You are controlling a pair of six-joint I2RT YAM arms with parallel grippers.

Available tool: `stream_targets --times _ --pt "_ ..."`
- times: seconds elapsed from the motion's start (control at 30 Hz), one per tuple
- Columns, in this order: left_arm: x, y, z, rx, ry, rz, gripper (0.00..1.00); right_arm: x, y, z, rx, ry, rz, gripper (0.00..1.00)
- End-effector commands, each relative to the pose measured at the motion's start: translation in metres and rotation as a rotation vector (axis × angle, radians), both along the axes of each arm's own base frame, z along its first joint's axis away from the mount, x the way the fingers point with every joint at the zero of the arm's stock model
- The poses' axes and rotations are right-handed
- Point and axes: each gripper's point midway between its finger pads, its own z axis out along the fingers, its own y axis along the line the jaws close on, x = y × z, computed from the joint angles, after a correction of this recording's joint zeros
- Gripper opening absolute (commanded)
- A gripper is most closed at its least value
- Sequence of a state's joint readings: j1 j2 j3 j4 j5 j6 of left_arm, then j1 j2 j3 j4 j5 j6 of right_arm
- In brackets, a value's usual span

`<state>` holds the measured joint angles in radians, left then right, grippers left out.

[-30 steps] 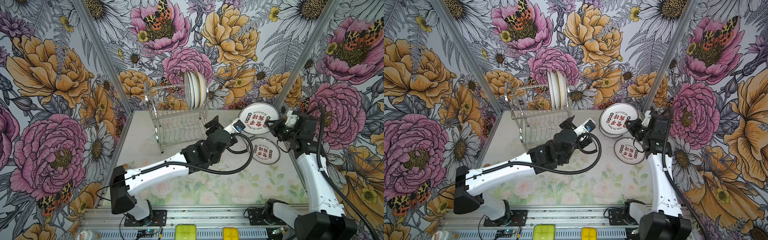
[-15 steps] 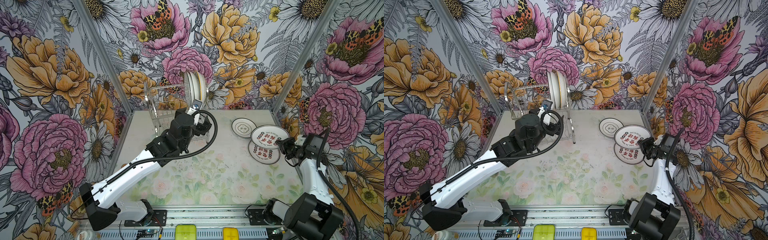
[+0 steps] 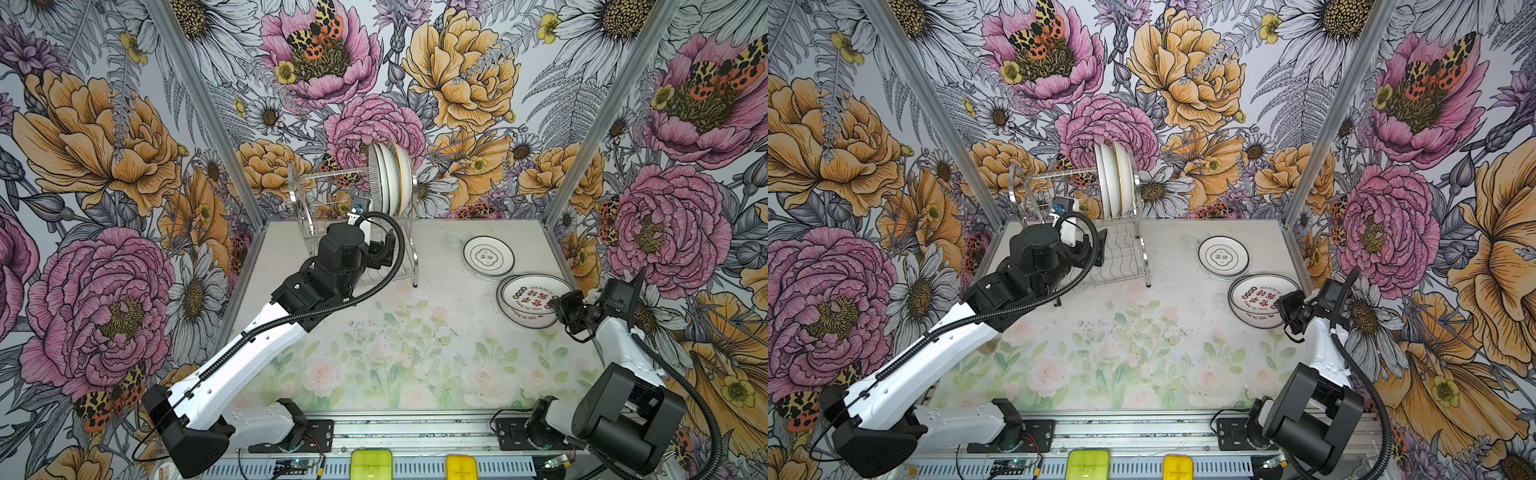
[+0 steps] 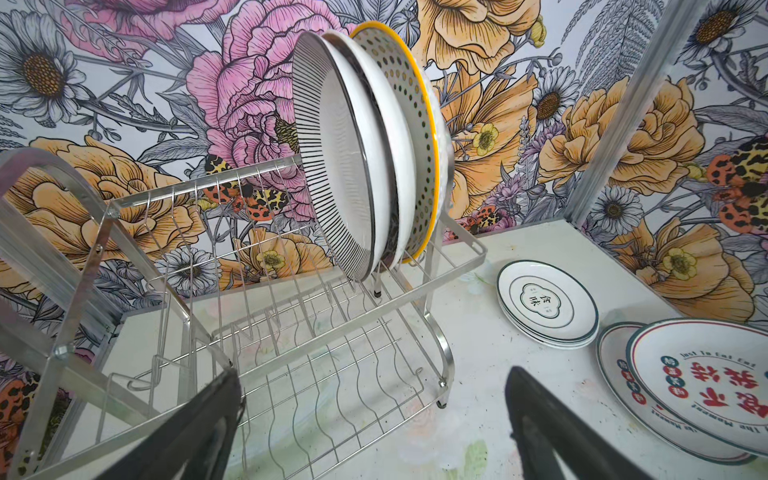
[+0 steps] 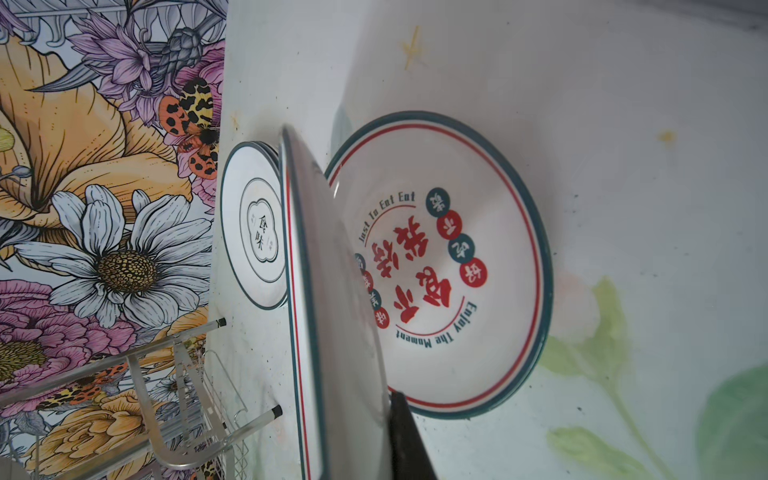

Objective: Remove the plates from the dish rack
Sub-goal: 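Lower the red-printed plate onto the first red-printed plate with the right gripper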

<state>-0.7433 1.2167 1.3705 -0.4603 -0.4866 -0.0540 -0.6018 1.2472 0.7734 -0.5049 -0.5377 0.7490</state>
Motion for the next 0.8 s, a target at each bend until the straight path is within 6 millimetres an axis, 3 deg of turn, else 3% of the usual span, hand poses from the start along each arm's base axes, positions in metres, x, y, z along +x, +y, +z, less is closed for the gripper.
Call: stream_targets --times 0.0,0.77 --pt "-0.006 0.005 0.002 -0.034 0.007 -0.015 0.99 0.012 -0.013 0.001 -0.060 -0.041 0.007 0.00" --pt "-0.009 0.009 0.002 -0.053 0.012 -0.031 0.99 0.022 -0.014 -0.044 -0.027 0.042 0.064 0.03"
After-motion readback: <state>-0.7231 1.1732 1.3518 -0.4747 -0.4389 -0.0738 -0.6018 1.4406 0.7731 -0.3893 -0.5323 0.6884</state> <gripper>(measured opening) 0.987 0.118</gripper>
